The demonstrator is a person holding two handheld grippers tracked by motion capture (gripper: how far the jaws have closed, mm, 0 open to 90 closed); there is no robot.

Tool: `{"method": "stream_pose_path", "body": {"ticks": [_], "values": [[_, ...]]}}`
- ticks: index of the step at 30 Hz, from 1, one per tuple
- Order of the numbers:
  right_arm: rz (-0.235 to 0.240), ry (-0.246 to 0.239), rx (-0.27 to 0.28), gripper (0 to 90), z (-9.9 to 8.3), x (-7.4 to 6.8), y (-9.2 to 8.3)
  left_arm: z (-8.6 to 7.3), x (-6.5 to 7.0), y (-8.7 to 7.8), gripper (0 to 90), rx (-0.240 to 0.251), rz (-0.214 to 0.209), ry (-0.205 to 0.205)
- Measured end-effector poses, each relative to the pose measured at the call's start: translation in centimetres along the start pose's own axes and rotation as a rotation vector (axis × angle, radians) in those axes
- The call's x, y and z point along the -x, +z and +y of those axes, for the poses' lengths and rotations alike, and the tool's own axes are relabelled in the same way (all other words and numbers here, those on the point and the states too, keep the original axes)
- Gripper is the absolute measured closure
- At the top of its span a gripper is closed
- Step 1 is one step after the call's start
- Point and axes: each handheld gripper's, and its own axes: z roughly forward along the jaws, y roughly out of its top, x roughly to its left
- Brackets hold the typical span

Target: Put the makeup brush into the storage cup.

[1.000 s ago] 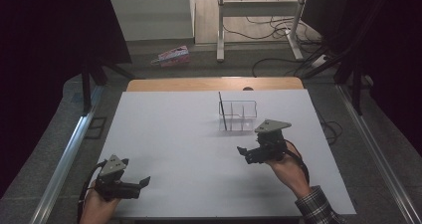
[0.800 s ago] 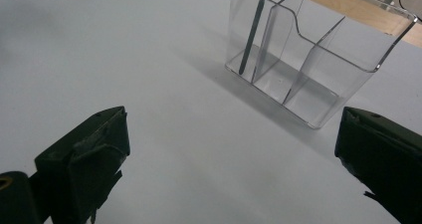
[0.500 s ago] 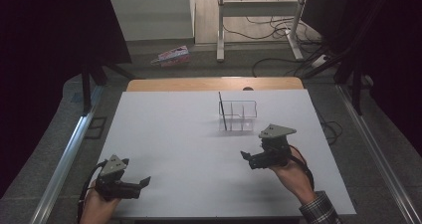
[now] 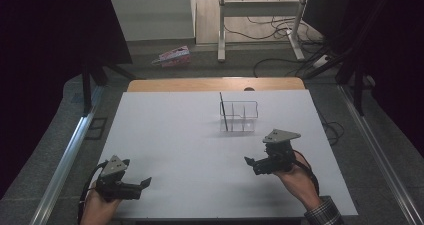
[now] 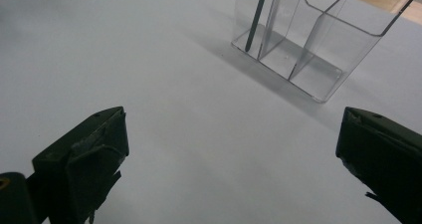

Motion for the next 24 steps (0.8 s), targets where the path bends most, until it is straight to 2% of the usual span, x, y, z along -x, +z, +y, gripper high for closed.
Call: {"method": "stream_pose_path", "body": {"ticks": [11, 24], "values": [[0.021, 0.037, 0.011, 0.0, -0.7, 0.2, -0.8, 0.0, 0.0, 0.0, 0.4, -0.001, -0.004, -0.006], [0.002, 0.04, 0.004, 0.0, -1.5, 0.3, -1.6, 0.0, 0.0, 0.0, 0.3, -0.003, -0.005, -0.008]]}}
